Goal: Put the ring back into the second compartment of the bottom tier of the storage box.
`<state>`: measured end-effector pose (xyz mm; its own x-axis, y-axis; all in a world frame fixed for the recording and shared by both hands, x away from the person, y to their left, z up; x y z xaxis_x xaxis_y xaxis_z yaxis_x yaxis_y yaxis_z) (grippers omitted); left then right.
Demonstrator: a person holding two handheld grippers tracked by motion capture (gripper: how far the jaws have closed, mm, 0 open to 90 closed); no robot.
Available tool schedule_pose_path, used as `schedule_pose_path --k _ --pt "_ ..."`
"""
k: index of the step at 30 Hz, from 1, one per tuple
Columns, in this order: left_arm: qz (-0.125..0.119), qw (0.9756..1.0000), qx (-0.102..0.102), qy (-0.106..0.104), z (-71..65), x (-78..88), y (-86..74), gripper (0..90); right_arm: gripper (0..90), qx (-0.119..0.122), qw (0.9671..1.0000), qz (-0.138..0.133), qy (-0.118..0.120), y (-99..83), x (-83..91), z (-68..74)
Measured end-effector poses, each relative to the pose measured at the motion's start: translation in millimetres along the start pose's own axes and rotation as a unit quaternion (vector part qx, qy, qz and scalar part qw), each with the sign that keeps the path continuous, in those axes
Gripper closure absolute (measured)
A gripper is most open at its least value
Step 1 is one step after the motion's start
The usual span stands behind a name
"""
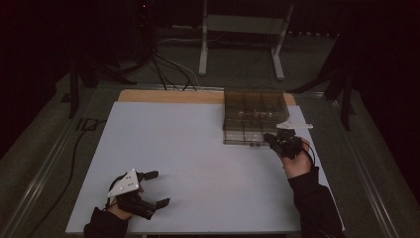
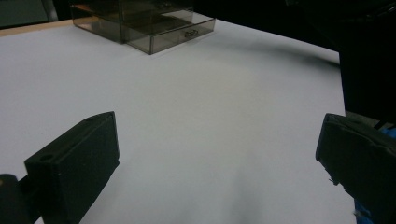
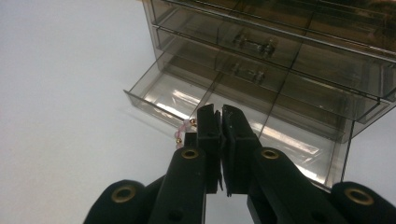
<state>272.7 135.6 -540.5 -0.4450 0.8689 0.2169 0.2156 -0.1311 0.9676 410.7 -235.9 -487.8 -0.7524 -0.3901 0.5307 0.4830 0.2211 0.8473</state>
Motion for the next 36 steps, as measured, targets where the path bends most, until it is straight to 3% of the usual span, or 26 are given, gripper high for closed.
schedule_pose_path --k 20,36 --pt "-0.001 1.0000 -0.001 -0.001 -0.1 0.1 0.3 0.6 86.8 -0.019 0.9996 0.012 -0.019 2.4 -27.0 -14.5" --pt "-0.002 1.0000 -0.001 -0.002 -0.1 -0.1 0.4 0.6 86.7 -0.047 0.9981 0.027 -0.030 -7.9 -54.9 -26.0"
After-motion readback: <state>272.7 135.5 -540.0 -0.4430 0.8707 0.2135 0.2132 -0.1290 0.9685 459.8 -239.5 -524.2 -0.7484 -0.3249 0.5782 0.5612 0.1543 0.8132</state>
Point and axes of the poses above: each handheld gripper's, and its own axes: x roughly backward along the jaws, y roughly out of its top, z roughly to its left, the point moved 8 cm from there along -x, roughly forward along the jaws, and after that the axes turned 7 degrees about -z, right-handed, at the moved point
